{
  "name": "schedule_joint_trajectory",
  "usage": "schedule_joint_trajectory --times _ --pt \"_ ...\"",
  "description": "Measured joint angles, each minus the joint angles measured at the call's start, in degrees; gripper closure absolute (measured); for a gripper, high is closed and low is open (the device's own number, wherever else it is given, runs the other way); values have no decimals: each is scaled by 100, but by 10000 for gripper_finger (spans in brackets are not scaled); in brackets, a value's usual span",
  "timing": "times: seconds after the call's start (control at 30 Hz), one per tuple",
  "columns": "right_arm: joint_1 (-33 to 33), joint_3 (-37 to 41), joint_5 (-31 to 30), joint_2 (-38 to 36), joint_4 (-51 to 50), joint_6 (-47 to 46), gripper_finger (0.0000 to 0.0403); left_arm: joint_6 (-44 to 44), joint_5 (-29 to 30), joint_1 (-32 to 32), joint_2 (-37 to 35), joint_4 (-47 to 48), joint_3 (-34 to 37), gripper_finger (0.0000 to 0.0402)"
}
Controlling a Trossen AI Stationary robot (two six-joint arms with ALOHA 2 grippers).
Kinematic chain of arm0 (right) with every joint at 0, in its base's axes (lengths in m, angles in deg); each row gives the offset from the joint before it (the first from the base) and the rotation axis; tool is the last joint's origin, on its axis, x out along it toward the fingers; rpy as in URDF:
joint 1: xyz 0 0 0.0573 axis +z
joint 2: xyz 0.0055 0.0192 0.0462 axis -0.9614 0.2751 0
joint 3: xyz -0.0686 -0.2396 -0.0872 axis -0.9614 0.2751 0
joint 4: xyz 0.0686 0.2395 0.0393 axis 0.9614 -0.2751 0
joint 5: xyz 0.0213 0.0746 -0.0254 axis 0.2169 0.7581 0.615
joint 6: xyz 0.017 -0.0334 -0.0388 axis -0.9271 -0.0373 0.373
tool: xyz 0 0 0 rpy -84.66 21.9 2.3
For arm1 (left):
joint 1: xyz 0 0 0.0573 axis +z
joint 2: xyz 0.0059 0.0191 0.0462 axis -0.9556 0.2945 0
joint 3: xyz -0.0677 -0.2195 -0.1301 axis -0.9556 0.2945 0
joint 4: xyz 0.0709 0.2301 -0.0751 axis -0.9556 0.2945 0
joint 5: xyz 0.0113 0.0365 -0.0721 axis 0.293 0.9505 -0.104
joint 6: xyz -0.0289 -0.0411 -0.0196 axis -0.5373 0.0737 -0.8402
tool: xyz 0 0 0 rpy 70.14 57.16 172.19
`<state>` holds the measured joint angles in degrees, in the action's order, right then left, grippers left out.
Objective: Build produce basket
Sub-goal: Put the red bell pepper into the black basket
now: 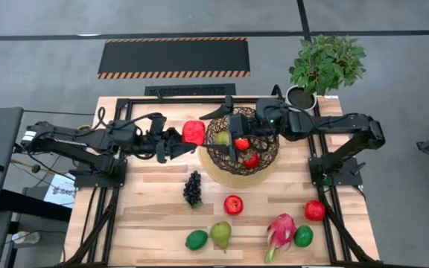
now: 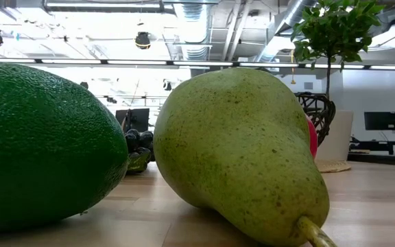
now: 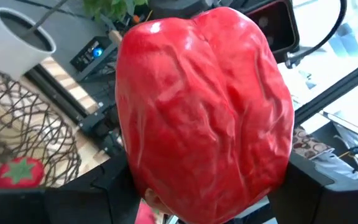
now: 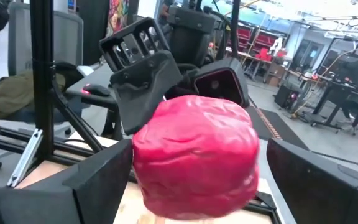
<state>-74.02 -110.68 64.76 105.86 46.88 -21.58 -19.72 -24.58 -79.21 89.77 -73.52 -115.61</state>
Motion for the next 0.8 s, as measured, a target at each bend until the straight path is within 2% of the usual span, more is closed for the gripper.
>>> schedule_joint_trajectory --times 0.2,0.5,0.8 --pt "33 -4 -5 -5 -29 -10 15 -22 -320 69 206 -598 0 150" --pt "37 -12 1 -4 -148 79 17 -112 -370 67 291 -837 4 150" --pt "55 -15 -5 -22 -229 89 61 -307 -348 69 350 -950 4 150"
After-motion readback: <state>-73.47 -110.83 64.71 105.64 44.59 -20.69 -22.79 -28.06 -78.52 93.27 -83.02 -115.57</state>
